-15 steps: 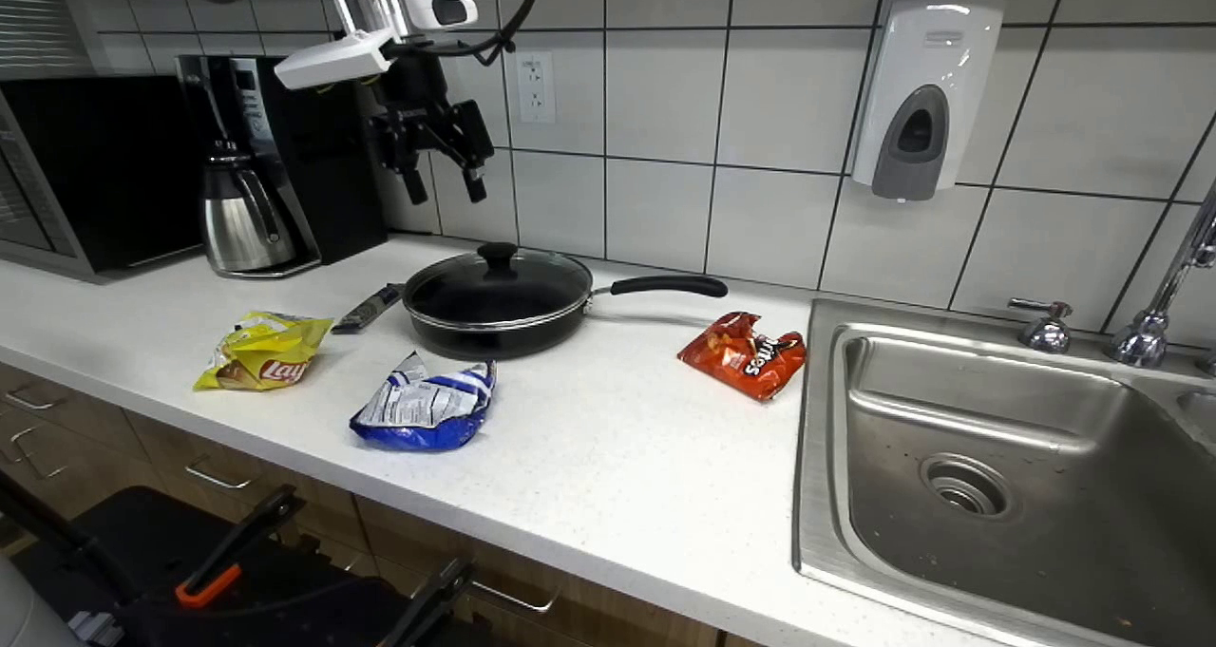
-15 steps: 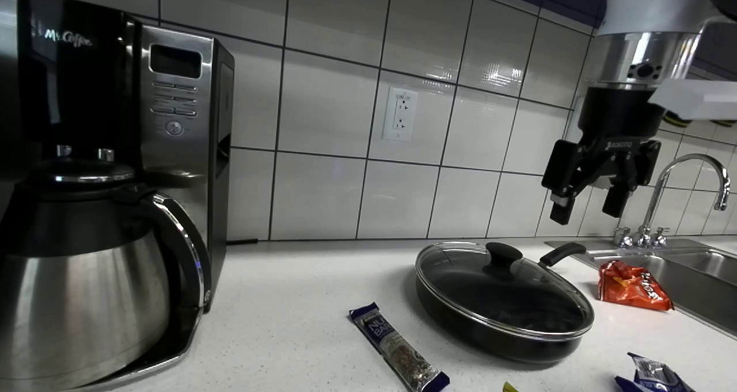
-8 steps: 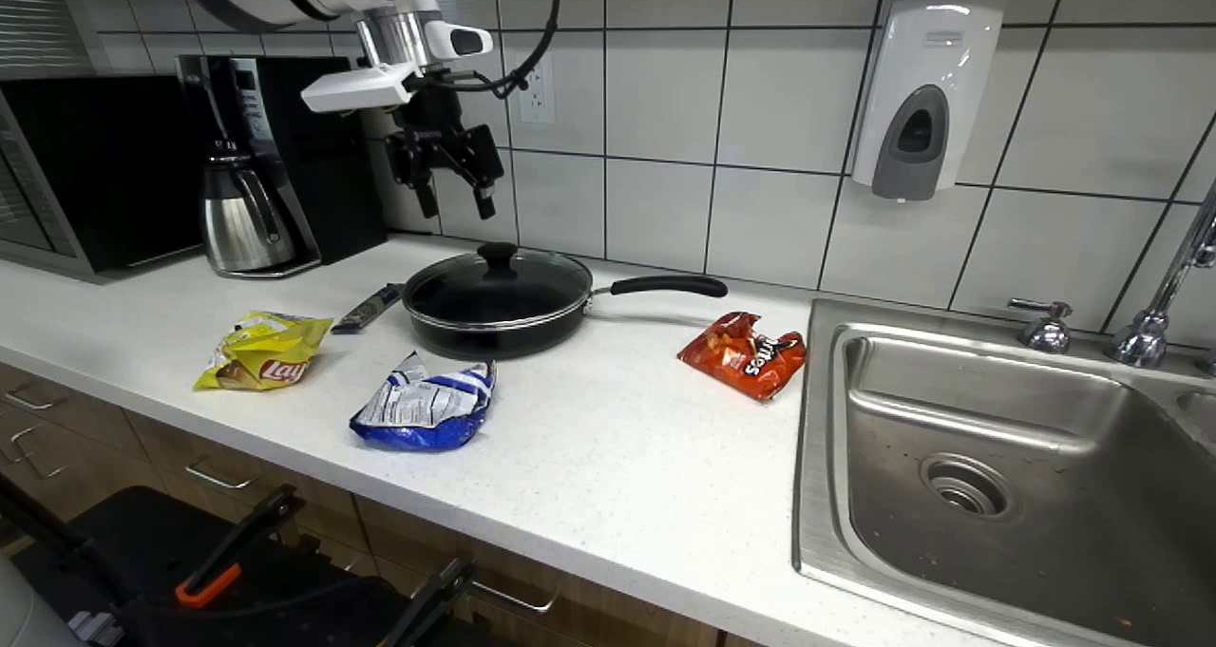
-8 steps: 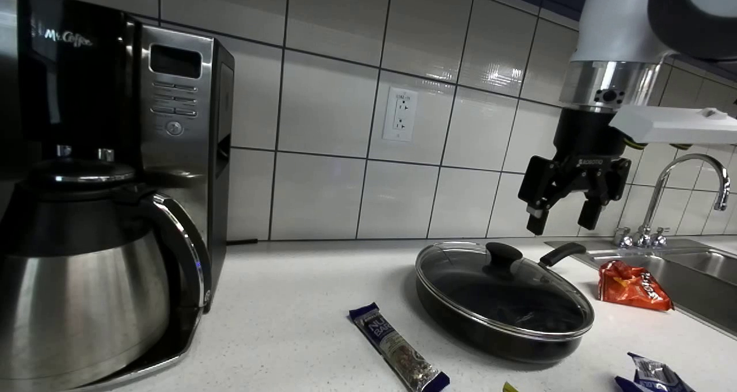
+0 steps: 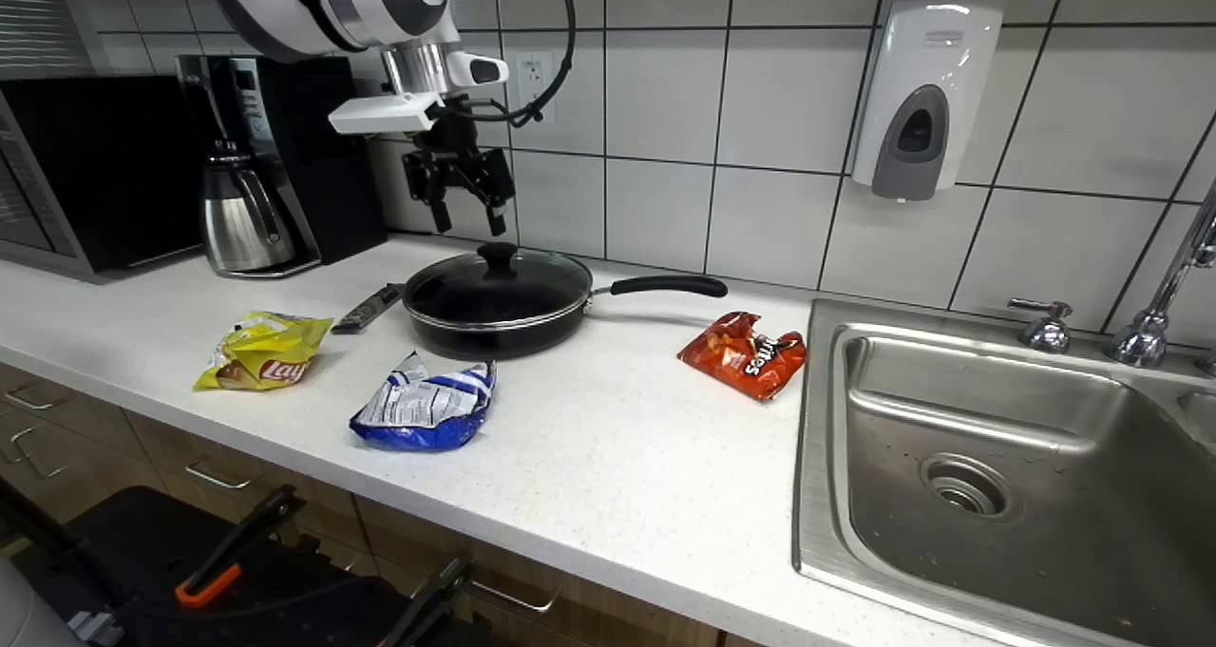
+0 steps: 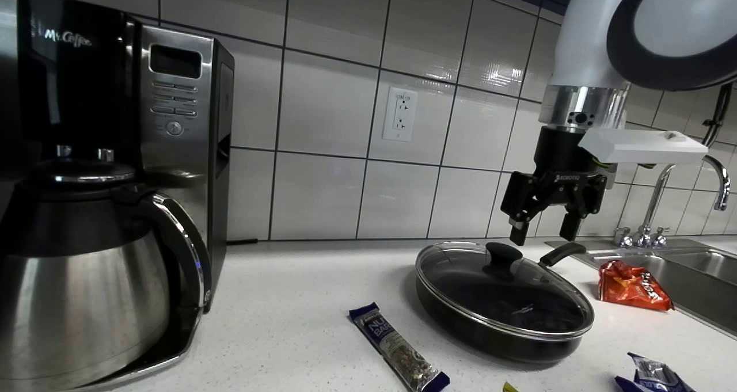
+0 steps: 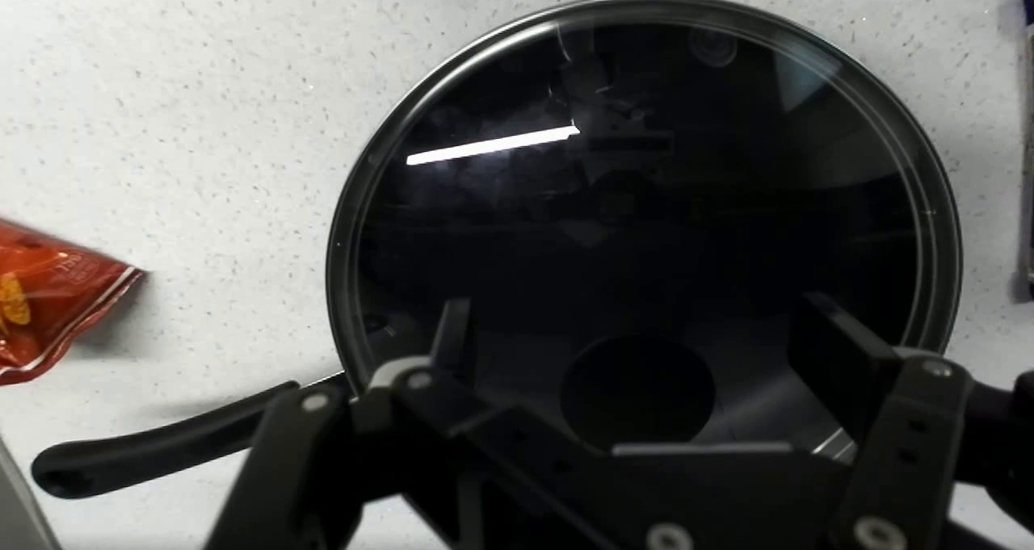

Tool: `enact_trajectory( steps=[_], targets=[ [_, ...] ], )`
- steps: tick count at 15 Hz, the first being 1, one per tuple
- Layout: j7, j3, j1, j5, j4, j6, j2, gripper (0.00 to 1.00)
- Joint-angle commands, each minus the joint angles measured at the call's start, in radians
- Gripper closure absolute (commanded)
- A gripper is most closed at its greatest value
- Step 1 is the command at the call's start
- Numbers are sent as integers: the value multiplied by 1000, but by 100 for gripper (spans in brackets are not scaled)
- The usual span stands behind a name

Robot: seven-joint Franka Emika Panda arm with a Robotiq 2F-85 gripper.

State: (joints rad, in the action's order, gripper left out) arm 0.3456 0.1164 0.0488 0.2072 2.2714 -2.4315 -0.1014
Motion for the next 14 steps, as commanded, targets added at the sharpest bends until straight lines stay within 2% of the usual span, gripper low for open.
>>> enact_trajectory(
  steps=[1, 7, 14],
  targets=[
    [3, -24, 27, -32, -65, -7, -64, 0],
    [-22, -35, 40, -83, -136, -8, -140, 0],
    [-31, -58, 53, -81, -207, 3, -211, 0]
  ],
)
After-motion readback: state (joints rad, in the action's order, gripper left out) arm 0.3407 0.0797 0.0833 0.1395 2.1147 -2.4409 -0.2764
